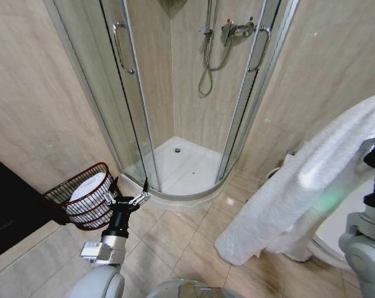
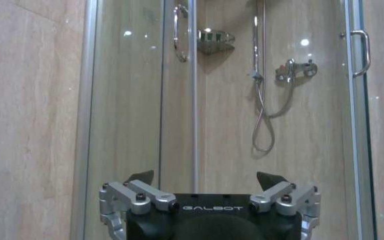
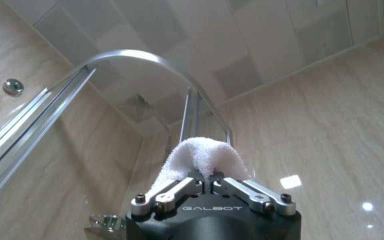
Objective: Discard the used towel into the hamper.
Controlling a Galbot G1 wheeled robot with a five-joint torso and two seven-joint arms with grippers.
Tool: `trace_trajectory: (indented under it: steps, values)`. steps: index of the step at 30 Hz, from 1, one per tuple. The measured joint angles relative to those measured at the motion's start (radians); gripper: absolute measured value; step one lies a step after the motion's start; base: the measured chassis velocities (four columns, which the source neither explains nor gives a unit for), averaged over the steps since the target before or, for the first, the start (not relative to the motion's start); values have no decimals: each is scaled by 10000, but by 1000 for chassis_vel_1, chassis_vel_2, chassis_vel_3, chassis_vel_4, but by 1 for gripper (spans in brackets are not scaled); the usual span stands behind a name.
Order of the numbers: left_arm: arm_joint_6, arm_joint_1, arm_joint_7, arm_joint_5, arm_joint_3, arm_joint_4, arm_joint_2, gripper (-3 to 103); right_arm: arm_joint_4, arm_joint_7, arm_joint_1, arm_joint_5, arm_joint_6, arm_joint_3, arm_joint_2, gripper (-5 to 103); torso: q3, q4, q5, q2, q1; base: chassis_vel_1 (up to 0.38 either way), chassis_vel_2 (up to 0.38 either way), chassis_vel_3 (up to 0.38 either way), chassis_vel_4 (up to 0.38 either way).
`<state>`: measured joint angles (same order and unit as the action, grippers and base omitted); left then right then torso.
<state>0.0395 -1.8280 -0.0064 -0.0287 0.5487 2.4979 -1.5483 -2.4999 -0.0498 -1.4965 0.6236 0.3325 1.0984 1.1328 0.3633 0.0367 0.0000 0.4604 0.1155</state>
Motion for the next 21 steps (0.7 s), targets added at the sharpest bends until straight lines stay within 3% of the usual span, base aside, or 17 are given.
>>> trace_trajectory:
  steps: [21]
  values:
    - [0,0,0,0,0,0,0,100,-1,27,-76,4,-34,-28,66,3,535,0,0,856,322,0,0,0,0]
